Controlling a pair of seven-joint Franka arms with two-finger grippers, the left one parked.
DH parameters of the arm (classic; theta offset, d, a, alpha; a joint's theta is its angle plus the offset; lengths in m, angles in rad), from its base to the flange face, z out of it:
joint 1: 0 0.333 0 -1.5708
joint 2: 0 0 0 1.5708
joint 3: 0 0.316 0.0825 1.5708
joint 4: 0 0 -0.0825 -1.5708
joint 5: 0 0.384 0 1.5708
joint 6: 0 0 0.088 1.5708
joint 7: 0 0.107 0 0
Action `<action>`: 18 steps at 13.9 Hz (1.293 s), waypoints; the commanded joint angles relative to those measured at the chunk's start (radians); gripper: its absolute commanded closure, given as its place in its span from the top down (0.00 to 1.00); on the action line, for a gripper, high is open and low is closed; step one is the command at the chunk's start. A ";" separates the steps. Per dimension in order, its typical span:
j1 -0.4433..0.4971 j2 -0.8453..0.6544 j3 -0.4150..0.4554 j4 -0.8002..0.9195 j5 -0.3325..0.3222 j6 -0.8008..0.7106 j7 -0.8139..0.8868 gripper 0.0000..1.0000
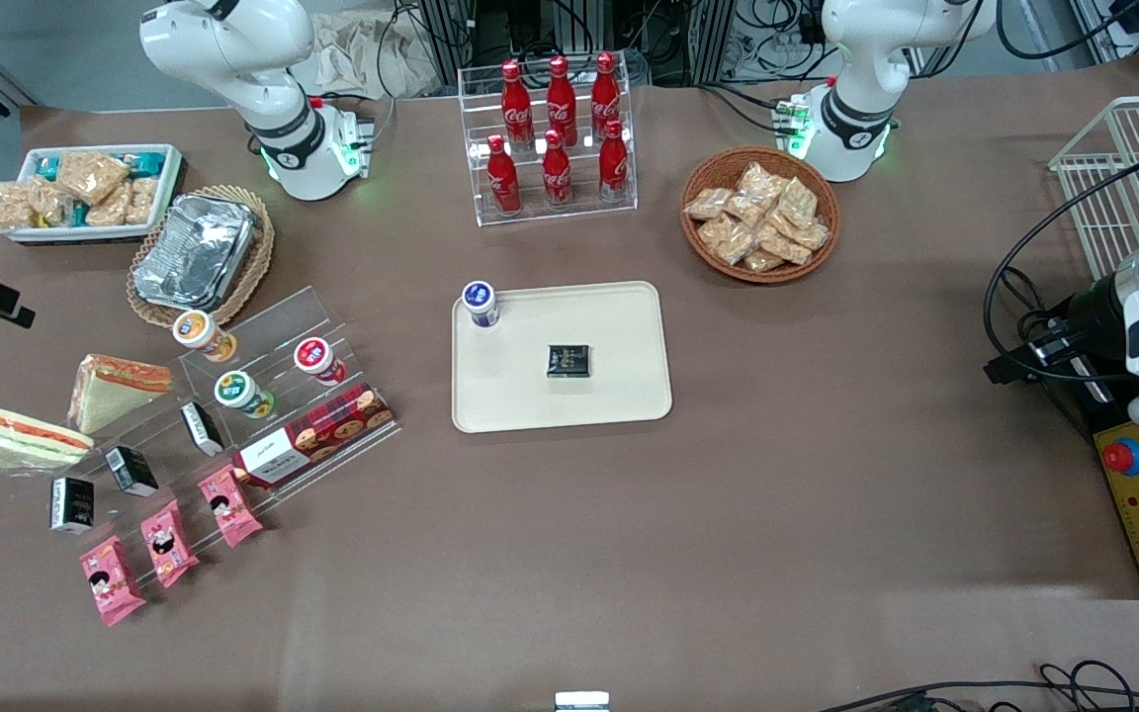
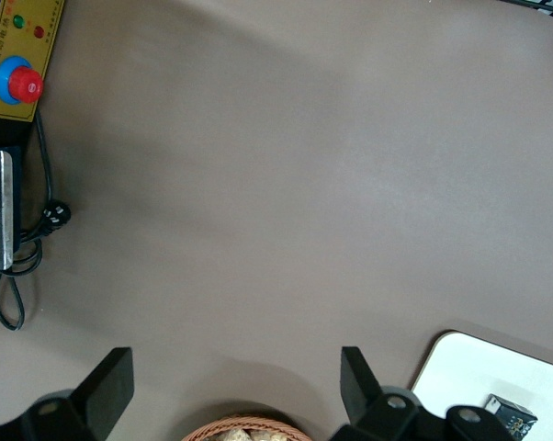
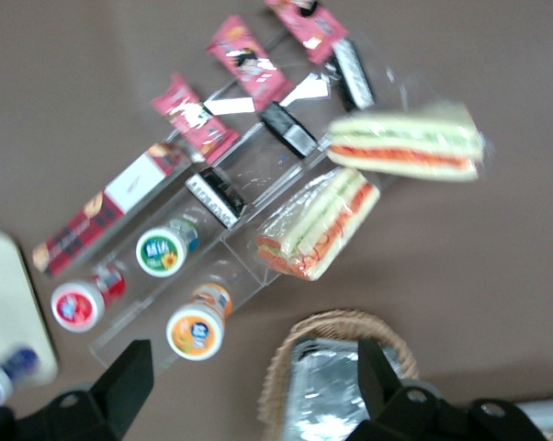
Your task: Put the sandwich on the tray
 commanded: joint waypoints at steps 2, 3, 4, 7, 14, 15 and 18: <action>0.005 0.033 0.003 0.000 0.018 -0.005 0.359 0.99; 0.007 0.044 0.002 0.000 0.018 -0.005 0.428 0.99; 0.007 0.060 0.002 -0.001 0.018 -0.002 0.473 0.99; -0.019 0.113 -0.015 0.007 0.017 0.007 0.558 0.99; -0.047 0.212 -0.052 0.019 -0.008 0.203 0.851 0.99; -0.047 0.243 -0.075 0.020 -0.009 0.251 0.928 0.99; -0.055 0.309 -0.116 0.020 -0.009 0.341 0.950 0.99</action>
